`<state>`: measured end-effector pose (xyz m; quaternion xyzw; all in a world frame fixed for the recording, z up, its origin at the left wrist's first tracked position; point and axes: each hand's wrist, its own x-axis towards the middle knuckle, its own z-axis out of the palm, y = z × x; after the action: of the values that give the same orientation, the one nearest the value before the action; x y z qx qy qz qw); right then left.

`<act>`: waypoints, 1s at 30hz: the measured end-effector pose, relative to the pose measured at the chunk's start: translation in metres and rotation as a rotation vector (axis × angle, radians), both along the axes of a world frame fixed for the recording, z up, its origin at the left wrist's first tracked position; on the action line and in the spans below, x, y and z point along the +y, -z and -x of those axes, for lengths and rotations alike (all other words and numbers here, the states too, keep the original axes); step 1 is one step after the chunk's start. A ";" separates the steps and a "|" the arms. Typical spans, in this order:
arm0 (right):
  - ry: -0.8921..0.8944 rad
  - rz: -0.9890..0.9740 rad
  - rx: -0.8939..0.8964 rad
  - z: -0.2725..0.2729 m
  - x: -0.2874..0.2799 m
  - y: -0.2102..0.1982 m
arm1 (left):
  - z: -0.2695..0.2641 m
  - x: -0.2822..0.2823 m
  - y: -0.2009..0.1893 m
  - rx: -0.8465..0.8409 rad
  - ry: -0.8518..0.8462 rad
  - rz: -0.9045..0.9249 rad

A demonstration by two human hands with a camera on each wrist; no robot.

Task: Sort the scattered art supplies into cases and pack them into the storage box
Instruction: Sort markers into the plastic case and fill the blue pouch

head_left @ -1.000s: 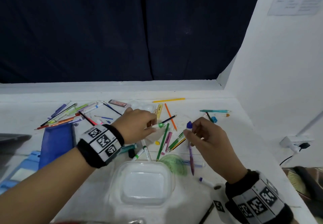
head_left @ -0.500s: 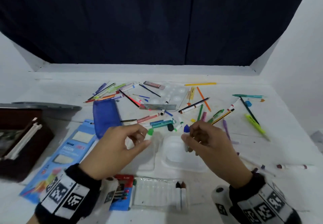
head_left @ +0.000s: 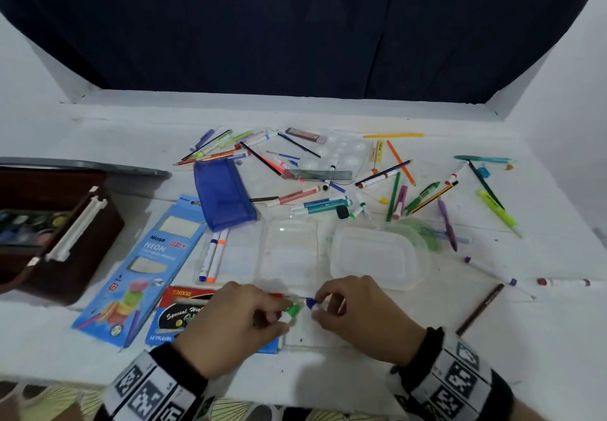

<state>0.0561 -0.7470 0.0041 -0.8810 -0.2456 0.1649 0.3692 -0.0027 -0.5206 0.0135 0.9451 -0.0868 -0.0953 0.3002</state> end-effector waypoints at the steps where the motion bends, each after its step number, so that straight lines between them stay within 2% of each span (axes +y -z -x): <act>1: -0.014 0.027 0.000 0.001 0.003 0.002 | 0.000 -0.001 0.000 0.004 -0.004 -0.009; 9: -0.077 0.145 0.014 0.002 0.023 0.008 | -0.001 -0.013 0.010 -0.031 -0.018 -0.185; 12: -0.070 0.155 -0.016 0.003 0.028 0.009 | -0.001 -0.012 0.010 -0.030 -0.025 -0.169; 19: -0.063 0.098 0.047 0.003 0.030 0.008 | 0.003 -0.002 0.010 0.006 0.007 -0.164; 24: -0.072 0.089 0.066 0.003 0.029 0.006 | 0.003 -0.004 0.013 0.073 0.097 -0.290; 30: -0.122 0.165 0.007 -0.001 0.032 0.007 | -0.002 -0.010 0.011 0.042 0.097 -0.418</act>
<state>0.0569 -0.7146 -0.0028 -0.8912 -0.2831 0.2099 0.2856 -0.0008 -0.5305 0.0027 0.9794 -0.1041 -0.1452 0.0944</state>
